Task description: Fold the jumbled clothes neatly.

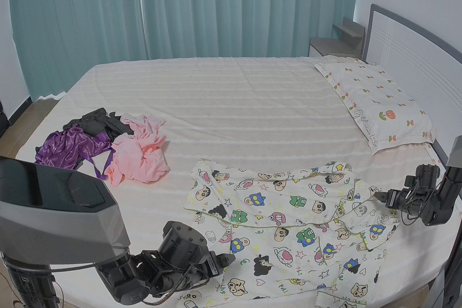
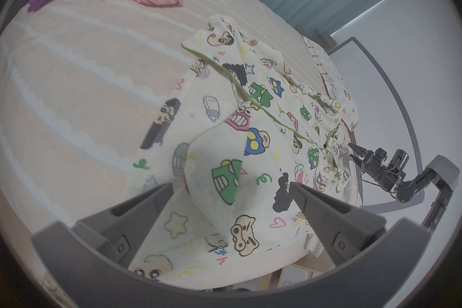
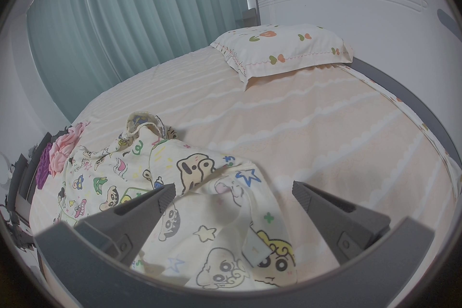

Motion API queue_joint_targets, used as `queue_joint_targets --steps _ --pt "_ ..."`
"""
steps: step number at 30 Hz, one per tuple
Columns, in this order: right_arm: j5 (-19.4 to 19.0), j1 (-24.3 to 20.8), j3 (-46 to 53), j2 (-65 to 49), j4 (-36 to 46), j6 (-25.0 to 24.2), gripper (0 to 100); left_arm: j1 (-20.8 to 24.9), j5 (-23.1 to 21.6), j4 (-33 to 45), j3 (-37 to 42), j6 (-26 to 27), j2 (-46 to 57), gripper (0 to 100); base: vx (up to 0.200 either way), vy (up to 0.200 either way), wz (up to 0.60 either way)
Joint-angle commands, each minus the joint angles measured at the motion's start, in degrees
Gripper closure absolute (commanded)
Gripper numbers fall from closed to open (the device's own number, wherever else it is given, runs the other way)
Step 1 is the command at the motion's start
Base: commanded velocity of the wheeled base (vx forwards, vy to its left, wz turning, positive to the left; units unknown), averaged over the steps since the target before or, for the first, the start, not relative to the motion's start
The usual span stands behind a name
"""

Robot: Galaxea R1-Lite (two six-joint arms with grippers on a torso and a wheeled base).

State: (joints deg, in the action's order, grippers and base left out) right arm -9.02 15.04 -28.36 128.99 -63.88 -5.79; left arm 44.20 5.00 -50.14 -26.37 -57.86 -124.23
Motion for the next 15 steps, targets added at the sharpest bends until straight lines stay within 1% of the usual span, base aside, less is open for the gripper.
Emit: queue_joint_targets --steps 1,8,15 --pt "-0.03 -0.10 0.05 -0.14 -0.02 -0.01 0 0.36 0.19 0.04 -1.76 -0.33 -1.98 0 0.000 0.000 0.00" --pt "-0.03 -0.19 0.05 -0.14 -0.02 -0.01 0 0.80 0.45 0.57 -4.48 -0.33 -3.21 0 0.000 0.000 0.00" --pt "-0.03 -0.19 0.05 -0.14 -0.02 -0.01 0 1.94 2.30 2.24 -5.54 -0.24 -4.00 0 0.000 0.000 0.00"
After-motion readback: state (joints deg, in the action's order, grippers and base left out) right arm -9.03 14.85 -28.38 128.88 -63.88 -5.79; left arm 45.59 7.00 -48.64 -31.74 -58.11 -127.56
